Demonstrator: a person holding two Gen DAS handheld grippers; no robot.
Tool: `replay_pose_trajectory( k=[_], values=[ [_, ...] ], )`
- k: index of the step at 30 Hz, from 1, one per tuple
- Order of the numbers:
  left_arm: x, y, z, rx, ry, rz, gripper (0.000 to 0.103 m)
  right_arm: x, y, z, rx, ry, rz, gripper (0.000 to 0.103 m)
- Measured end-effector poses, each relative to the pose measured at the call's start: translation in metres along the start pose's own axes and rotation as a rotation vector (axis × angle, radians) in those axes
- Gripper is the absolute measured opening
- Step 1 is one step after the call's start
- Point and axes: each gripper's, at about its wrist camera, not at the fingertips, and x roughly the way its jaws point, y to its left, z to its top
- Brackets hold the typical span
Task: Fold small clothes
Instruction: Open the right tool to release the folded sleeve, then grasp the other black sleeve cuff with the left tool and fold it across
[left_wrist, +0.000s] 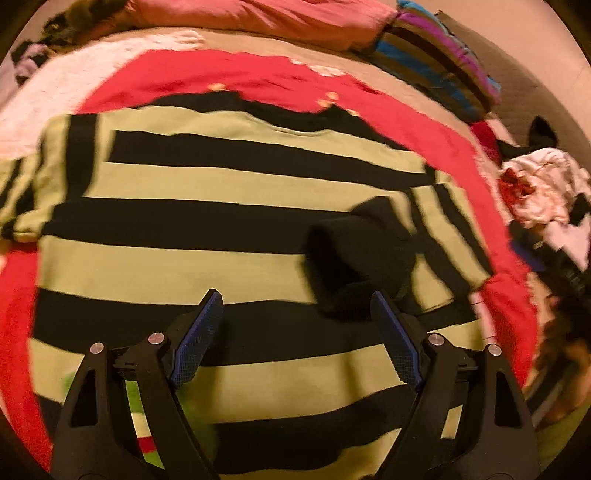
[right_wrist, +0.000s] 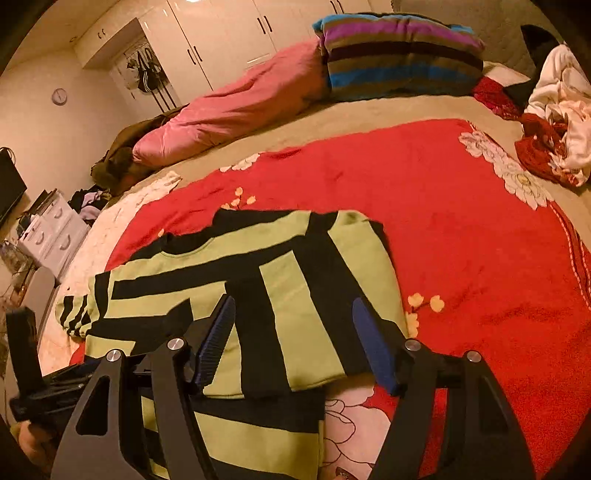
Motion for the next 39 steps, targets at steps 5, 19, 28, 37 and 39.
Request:
replay_pose_trajectory(
  k=[5,19,28,37,39],
  values=[
    [0.023,-0.01,0.01,-0.045,0.049,-0.104,0.075,0.021,0.001,-0.005,0.025,0.036,-0.021,0.067],
    [0.021,-0.004,0.038,-0.037,-0.019,-0.236,0.007,0.031,0.01,-0.012,0.04,0.072,-0.021,0.07],
    [-0.036,0.046,0.074,0.03,-0.156,-0.083,0.007,0.043,0.055,-0.015,-0.045,0.102,0.032,0.07],
    [-0.059,0.096,0.087,0.021,-0.217,0.041,0.007,0.066,0.099,-0.02,-0.136,0.147,0.06,0.07],
    [-0.055,0.104,0.085,0.022,-0.215,0.065,0.007,0.073,0.102,-0.021,-0.144,0.161,0.054,0.07]
  ],
)
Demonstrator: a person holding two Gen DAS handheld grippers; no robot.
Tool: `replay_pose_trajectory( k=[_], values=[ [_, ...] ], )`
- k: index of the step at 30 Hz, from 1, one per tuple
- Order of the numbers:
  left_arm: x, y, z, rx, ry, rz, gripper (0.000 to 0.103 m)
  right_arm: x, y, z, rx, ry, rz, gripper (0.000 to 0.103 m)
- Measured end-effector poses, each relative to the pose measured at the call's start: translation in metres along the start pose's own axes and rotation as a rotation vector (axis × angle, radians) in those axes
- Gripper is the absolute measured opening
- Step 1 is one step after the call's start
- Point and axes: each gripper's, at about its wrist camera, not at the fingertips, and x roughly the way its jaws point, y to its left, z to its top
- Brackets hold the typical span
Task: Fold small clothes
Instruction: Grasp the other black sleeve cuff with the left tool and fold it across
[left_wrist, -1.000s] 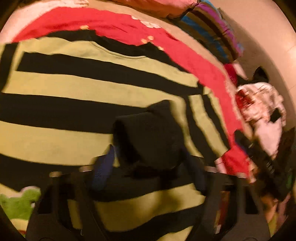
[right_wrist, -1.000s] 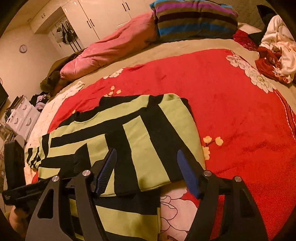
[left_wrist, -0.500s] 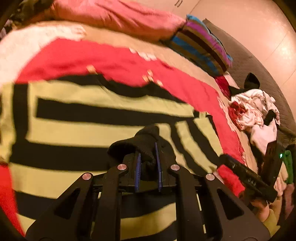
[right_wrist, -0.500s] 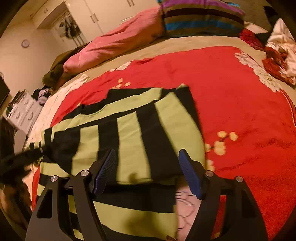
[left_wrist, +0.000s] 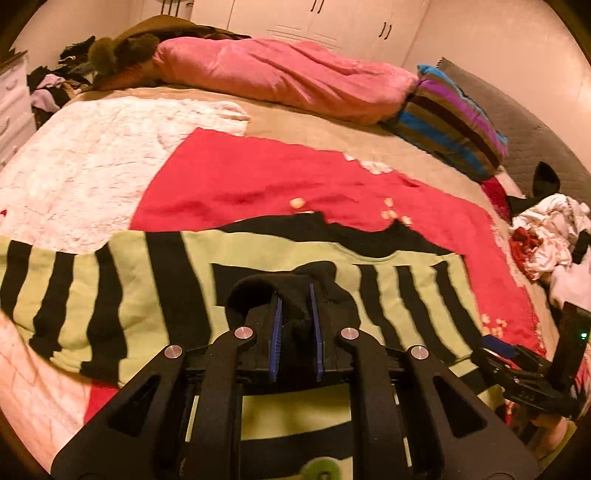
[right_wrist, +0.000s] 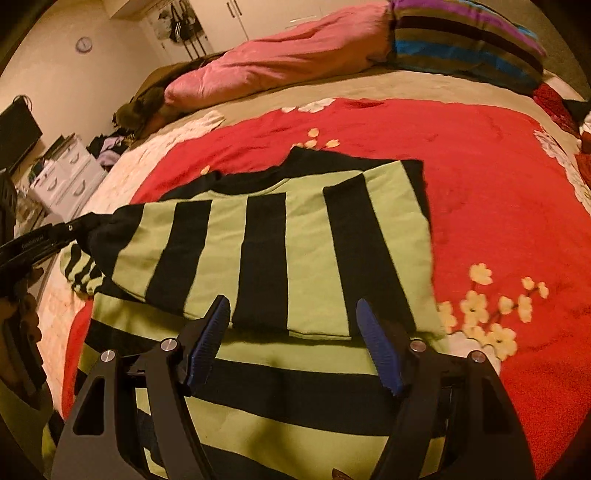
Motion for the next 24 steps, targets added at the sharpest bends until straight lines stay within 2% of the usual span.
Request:
replay_pose_trajectory(
  k=[2,7,12,15,19,21,24],
  values=[
    [0.012,0.007,-0.005,0.009,0.024,0.042,0.007,0.006,0.001,-0.002,0.004,0.016,-0.007,0.07],
    [0.026,0.016,-0.019,0.014,0.043,0.083,0.007,0.012,0.001,-0.009,-0.005,0.04,-0.022,0.07],
    [0.04,0.027,-0.034,0.015,0.1,0.128,0.008,0.003,-0.006,-0.008,0.009,0.008,-0.051,0.07],
    [0.027,0.034,-0.038,-0.005,0.071,0.143,0.014,-0.004,-0.007,-0.003,-0.012,-0.017,-0.072,0.07],
    [-0.002,0.032,-0.04,-0.015,0.019,0.17,0.014,-0.005,-0.011,0.002,-0.01,-0.028,-0.077,0.07],
    [-0.017,0.026,-0.04,-0.016,-0.017,0.153,0.014,-0.005,-0.012,0.005,-0.015,-0.033,-0.083,0.07],
    [-0.025,0.009,-0.04,-0.012,-0.02,0.085,0.014,-0.004,-0.013,0.009,-0.019,-0.034,-0.089,0.07]
  ],
)
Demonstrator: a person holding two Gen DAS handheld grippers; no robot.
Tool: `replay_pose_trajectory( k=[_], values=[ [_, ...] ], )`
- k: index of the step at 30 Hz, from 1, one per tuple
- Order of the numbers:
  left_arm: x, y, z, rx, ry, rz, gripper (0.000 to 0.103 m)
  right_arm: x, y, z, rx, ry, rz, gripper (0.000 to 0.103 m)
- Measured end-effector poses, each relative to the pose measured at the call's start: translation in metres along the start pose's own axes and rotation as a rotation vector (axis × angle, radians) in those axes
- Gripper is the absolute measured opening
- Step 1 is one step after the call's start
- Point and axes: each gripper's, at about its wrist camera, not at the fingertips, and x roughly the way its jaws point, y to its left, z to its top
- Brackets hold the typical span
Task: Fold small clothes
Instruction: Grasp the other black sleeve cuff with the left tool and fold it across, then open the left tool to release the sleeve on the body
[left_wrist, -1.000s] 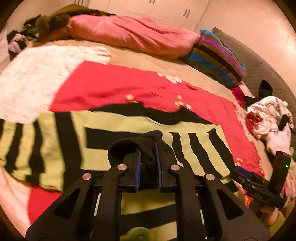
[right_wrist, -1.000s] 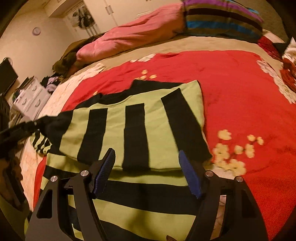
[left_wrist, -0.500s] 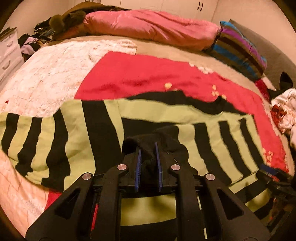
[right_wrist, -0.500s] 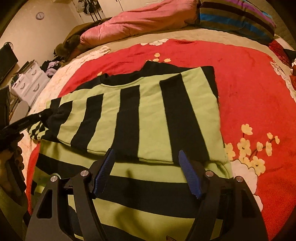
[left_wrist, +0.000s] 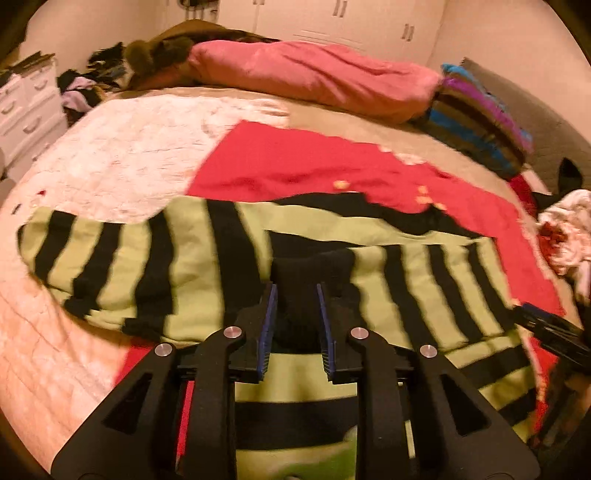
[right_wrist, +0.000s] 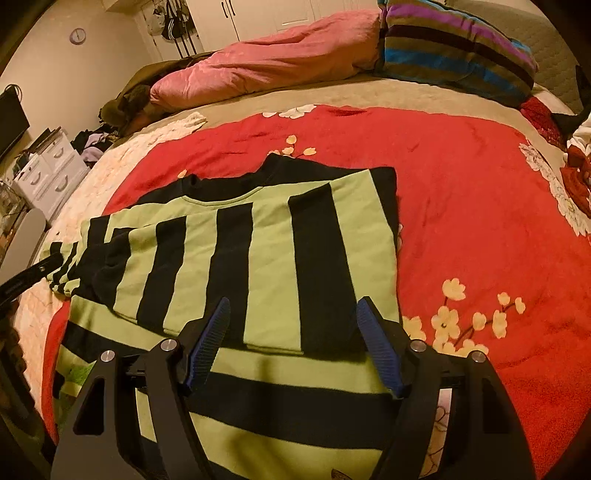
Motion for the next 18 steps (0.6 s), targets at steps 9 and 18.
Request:
replay_pose_trajectory(
  k=[9,18],
  values=[
    [0.064,-0.046,-0.019,0.069,0.157,-0.024,0.035,0.032,-0.013,0.002,-0.015,0.098,-0.038,0.07],
    [0.064,-0.023,-0.024,-0.021,0.148,-0.017,0.05,0.026,-0.019,-0.012,0.036,0.082,0.007,0.077]
  ],
)
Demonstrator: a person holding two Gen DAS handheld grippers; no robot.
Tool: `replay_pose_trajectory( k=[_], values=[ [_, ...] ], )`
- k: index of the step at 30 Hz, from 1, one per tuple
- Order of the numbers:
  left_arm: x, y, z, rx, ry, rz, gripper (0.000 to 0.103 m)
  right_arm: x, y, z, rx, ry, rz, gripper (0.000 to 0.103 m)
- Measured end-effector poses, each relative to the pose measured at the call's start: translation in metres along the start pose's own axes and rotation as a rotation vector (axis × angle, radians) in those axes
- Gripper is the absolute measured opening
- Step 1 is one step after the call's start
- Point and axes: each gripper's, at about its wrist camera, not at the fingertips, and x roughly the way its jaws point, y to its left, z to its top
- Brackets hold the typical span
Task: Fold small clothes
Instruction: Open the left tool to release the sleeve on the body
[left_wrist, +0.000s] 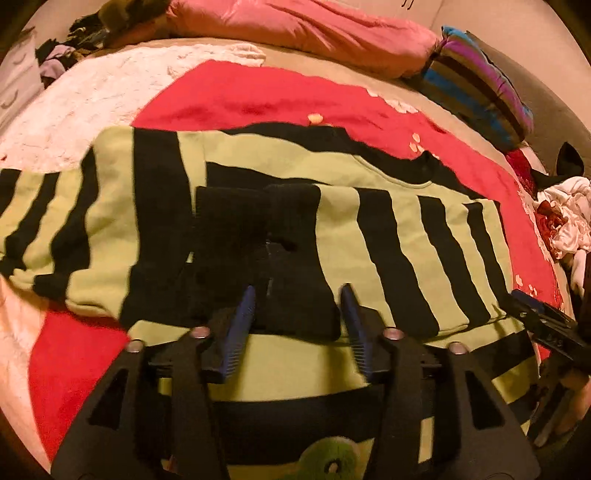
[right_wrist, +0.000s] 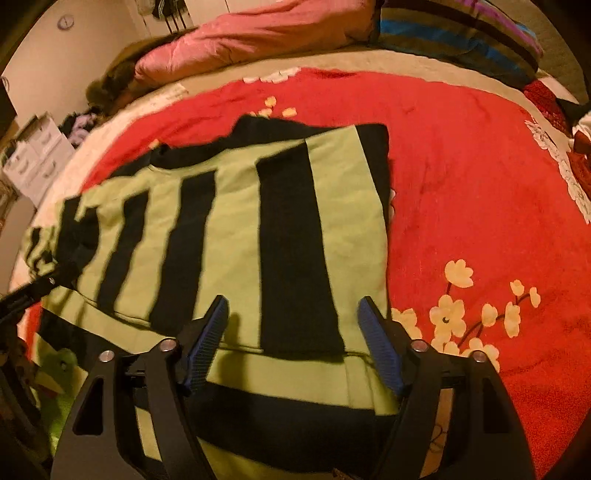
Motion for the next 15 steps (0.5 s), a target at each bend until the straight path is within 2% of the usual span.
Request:
replay_pose_trajectory(
  k=[5,6,8,10,15],
  values=[
    [-0.025,0.004,-0.004,-0.019,-0.034,-0.005,0.059,-0.028,0.007,-0.002,0.003,-0.044,0.028,0.082],
    [-0.03,0.005,-0.006,-0.023,-0.04,-0.011,0.065,-0.034,0.01,-0.002,-0.002,-0.055,0.037,0.082],
    [-0.041,0.007,-0.01,-0.023,-0.051,-0.012,0.069,-0.045,0.014,-0.001,-0.009,-0.075,0.045,0.09],
    [-0.049,0.008,-0.013,-0.019,-0.055,-0.007,0.076,-0.054,0.018,0.0,-0.012,-0.093,0.062,0.093],
    [-0.074,0.017,-0.018,-0.025,-0.084,-0.002,0.08,-0.073,0.037,0.001,-0.033,-0.12,0.102,0.096]
  ],
)
